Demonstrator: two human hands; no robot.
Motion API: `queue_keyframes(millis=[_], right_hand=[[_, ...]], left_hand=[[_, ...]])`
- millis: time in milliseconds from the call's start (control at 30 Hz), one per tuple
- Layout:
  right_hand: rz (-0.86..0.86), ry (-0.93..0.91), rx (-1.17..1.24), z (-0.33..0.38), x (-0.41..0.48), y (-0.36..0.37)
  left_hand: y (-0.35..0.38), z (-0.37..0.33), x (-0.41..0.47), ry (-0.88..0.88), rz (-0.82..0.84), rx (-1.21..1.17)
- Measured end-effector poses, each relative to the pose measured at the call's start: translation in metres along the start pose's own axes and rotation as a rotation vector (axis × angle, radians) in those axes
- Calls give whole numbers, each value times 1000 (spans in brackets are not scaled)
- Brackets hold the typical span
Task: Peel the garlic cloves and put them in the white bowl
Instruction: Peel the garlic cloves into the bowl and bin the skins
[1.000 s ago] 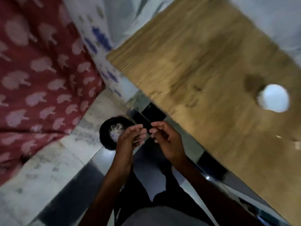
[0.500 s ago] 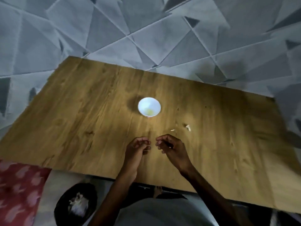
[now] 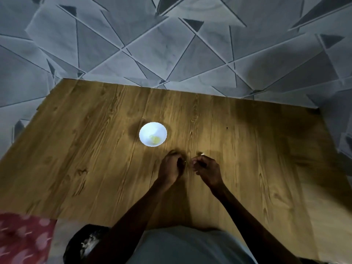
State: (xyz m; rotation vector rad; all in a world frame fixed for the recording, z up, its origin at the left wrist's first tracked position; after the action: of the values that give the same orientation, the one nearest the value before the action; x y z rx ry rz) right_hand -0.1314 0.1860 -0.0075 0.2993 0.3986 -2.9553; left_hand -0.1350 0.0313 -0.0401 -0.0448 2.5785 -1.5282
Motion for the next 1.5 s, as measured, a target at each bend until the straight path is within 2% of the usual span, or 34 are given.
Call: queue_keyframes(millis=[133, 267, 333, 400, 633, 767, 867, 1000, 1133, 1267, 1367, 1433, 1500], right_hand=[[24, 0, 1, -6, 9, 1], [30, 28, 25, -3, 20, 9], [33, 41, 38, 3, 26, 16], [44, 37, 47, 8, 31, 24], [42, 29, 37, 11, 40, 33], [11, -32, -30, 14, 39, 20], [-63, -145, -166, 12, 41, -2], [-190, -135, -270, 3, 39, -38], [-105, -241, -437, 2, 42, -38], [-30, -211, -546, -18, 50, -20], [-69, -140, -437, -15, 50, -21], [-98, -159, -336, -14, 50, -25], [-109, -168, -107, -18, 46, -32]], left_hand=[[9, 2, 6, -23, 48, 112], [-41, 12, 12, -49, -160, -105], [-70, 29, 21, -91, -257, -137], [-88, 47, 34, -136, -285, -103], [-79, 85, 74, -232, -75, 16], [-78, 84, 80, -255, -42, 33], [-91, 69, 75, -191, -135, 47], [-100, 22, 47, -36, -253, -29], [-55, -9, 25, 22, -81, -184], [-8, -20, 16, -10, 93, -235], [7, -22, 14, -72, 138, -260], [7, -24, 14, -101, 119, -300], [5, -28, 14, -99, 119, -375]])
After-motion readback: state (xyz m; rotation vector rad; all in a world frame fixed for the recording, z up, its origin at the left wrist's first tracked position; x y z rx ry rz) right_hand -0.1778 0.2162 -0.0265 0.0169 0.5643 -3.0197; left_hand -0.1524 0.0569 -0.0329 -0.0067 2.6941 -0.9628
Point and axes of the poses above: each hand's wrist, its own x-axis towards the middle knuckle, its own y-axis out of the palm, z = x × y, the point moved 8 cm from there along x, towards the middle knuckle, and after that the axes turned 11 degrees about x, right-handed, at the moved point
